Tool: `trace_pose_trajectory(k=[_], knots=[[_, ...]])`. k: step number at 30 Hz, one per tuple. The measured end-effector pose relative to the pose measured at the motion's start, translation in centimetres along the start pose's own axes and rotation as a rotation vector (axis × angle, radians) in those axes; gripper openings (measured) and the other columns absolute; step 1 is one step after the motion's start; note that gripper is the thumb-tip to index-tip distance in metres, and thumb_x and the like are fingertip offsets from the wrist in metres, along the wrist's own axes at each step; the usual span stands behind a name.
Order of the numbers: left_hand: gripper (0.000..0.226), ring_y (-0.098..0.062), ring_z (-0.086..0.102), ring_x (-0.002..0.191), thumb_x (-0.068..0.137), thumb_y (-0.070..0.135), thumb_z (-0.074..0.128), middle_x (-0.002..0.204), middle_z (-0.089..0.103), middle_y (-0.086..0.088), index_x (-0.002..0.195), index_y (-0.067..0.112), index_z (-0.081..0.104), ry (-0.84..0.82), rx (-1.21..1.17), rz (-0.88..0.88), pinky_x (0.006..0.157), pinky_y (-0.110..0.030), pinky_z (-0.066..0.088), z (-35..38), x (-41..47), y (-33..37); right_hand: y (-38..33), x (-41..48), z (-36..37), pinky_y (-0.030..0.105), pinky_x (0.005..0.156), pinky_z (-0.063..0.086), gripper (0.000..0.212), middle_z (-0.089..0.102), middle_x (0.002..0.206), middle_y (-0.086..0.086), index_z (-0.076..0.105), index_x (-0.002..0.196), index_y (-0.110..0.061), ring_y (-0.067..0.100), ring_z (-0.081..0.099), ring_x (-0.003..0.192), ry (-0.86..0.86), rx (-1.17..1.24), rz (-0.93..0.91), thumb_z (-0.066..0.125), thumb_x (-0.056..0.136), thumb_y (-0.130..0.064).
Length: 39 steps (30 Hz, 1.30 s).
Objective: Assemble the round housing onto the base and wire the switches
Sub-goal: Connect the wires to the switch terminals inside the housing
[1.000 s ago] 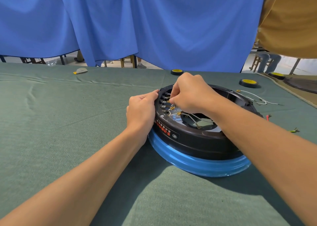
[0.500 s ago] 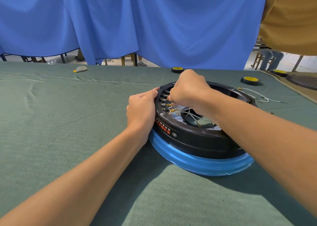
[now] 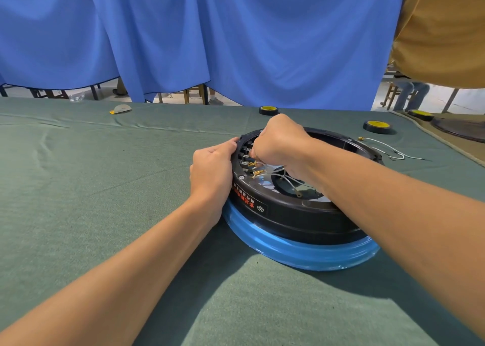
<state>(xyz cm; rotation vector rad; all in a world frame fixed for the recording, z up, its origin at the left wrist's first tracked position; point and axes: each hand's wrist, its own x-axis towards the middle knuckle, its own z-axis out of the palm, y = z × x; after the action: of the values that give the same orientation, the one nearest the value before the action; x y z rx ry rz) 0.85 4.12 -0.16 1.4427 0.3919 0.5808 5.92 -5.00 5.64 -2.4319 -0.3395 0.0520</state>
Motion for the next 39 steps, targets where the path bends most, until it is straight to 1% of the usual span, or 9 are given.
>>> trace_pose_trajectory(k=[3,6,11,15,21,26,30,36,39], knots=[[0.042,-0.043,0.068,0.092,0.068,0.040,0.059,0.085,0.074,-0.021,0.078,0.000,0.070,-0.001,-0.002,-0.001,0.094,-0.059,0.049,0.0,0.0,0.0,0.2,0.1,-0.1,0.028,0.069,0.051,0.020,0.065,0.105,0.009,0.066,0.106,-0.006,0.023,0.059,0.090,-0.011,-0.002,-0.025,0.062,0.089,-0.015],[0.038,-0.042,0.068,0.095,0.068,0.041,0.060,0.085,0.074,-0.020,0.076,0.007,0.074,0.000,0.002,0.013,0.097,-0.060,0.048,0.0,0.1,-0.1,0.6,-0.2,-0.1,0.039,0.086,0.054,0.017,0.065,0.105,0.011,0.068,0.102,-0.011,0.028,0.061,0.096,0.000,-0.062,-0.106,0.060,0.089,-0.018],[0.033,-0.042,0.067,0.096,0.071,0.044,0.059,0.085,0.074,-0.018,0.064,0.016,0.074,0.008,0.029,0.062,0.096,-0.058,0.049,-0.1,0.0,-0.1,0.8,-0.9,-0.7,0.041,0.082,0.055,0.009,0.066,0.098,0.008,0.068,0.093,-0.016,0.028,0.061,0.094,0.020,-0.253,-0.276,0.063,0.086,-0.018],[0.030,-0.041,0.068,0.092,0.070,0.043,0.058,0.079,0.075,-0.015,0.063,0.021,0.077,0.008,0.035,0.051,0.095,-0.059,0.049,-0.1,0.0,0.0,1.3,-1.8,-2.1,0.026,0.062,0.047,0.007,0.062,0.077,-0.007,0.068,0.083,-0.024,0.014,0.060,0.080,-0.008,-0.271,-0.392,0.072,0.083,-0.019],[0.023,-0.036,0.069,0.093,0.070,0.042,0.057,0.074,0.076,-0.006,0.062,0.035,0.078,0.021,0.040,0.059,0.097,-0.057,0.048,-0.1,-0.1,0.0,2.0,-2.4,-1.3,0.037,0.086,0.052,0.008,0.066,0.090,0.000,0.075,0.092,-0.025,0.018,0.060,0.095,-0.031,-0.244,-0.433,0.073,0.084,-0.025],[0.025,-0.042,0.067,0.098,0.069,0.042,0.059,0.077,0.075,-0.010,0.071,0.028,0.080,0.020,0.022,0.050,0.099,-0.061,0.046,-0.2,0.1,-0.2,2.0,-2.3,-1.1,0.037,0.079,0.055,0.006,0.065,0.081,0.002,0.076,0.091,-0.017,0.020,0.064,0.083,0.003,-0.301,-0.486,0.073,0.085,-0.018],[0.025,-0.042,0.067,0.098,0.069,0.041,0.059,0.080,0.075,-0.012,0.070,0.028,0.080,0.006,0.013,0.043,0.100,-0.061,0.045,-0.2,0.2,-0.2,2.0,-2.0,-1.1,0.037,0.079,0.056,0.006,0.068,0.086,0.006,0.076,0.089,-0.016,0.021,0.064,0.083,0.003,-0.301,-0.492,0.075,0.083,-0.018],[0.037,-0.042,0.064,0.107,0.066,0.044,0.059,0.091,0.076,-0.011,0.091,0.026,0.080,-0.008,0.027,0.009,0.105,-0.059,0.041,-0.3,0.2,-0.2,1.9,-1.7,-1.3,0.036,0.078,0.056,0.007,0.069,0.083,0.006,0.078,0.087,-0.012,0.019,0.064,0.082,-0.002,-0.268,-0.479,0.077,0.081,-0.016],[0.028,-0.039,0.063,0.108,0.063,0.048,0.056,0.094,0.076,-0.010,0.075,0.036,0.079,-0.043,0.054,0.027,0.106,-0.057,0.041,-0.5,0.0,-0.2,2.0,-1.5,-1.4,0.034,0.077,0.055,0.008,0.070,0.082,0.005,0.078,0.088,-0.012,0.017,0.063,0.082,-0.011,-0.255,-0.479,0.077,0.081,-0.017]])
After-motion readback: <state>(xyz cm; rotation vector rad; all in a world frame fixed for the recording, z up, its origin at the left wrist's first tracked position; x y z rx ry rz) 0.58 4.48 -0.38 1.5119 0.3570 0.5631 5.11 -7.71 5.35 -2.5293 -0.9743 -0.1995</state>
